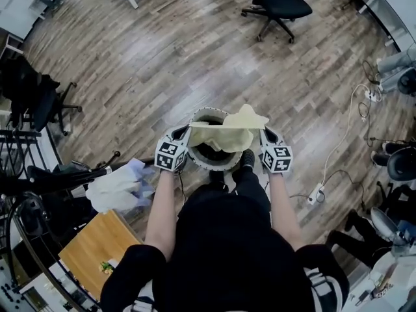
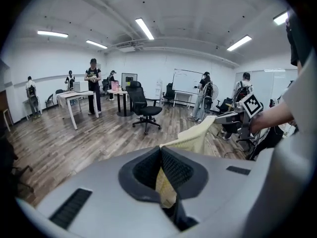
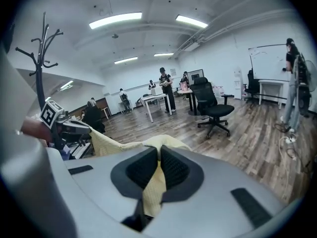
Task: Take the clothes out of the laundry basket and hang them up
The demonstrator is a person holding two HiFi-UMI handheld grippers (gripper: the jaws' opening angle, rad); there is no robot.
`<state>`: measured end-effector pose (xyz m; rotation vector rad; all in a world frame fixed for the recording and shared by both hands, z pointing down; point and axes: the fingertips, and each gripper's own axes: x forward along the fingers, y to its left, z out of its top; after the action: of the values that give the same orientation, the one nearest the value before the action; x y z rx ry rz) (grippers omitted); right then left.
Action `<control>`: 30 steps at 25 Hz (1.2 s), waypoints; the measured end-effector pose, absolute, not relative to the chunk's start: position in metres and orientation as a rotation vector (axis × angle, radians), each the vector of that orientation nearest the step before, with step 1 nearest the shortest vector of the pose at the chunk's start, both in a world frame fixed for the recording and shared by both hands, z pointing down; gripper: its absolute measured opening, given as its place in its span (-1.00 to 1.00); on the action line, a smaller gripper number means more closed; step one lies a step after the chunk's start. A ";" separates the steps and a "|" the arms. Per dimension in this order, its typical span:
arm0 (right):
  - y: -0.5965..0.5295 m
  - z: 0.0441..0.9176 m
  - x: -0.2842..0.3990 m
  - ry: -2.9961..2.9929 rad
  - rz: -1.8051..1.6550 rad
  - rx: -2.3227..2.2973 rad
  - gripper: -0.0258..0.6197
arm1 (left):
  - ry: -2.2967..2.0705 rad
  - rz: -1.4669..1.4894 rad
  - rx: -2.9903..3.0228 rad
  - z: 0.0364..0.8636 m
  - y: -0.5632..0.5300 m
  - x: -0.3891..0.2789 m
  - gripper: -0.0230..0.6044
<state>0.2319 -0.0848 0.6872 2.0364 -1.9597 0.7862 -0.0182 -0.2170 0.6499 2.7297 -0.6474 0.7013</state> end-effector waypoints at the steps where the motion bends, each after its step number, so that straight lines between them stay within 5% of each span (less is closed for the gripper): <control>1: -0.089 0.684 0.231 -1.971 0.779 2.039 -0.84 | -0.672 0.686 2.737 0.644 -0.220 -0.019 -0.85; 30: -0.259 0.591 0.206 -2.558 0.538 1.358 -0.84 | -1.560 0.392 2.579 0.488 -0.232 -0.060 -0.86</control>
<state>0.2056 -0.2588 0.5913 1.3580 -2.5577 0.5379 -0.0601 -0.2322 0.4882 2.5789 -1.5599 0.3924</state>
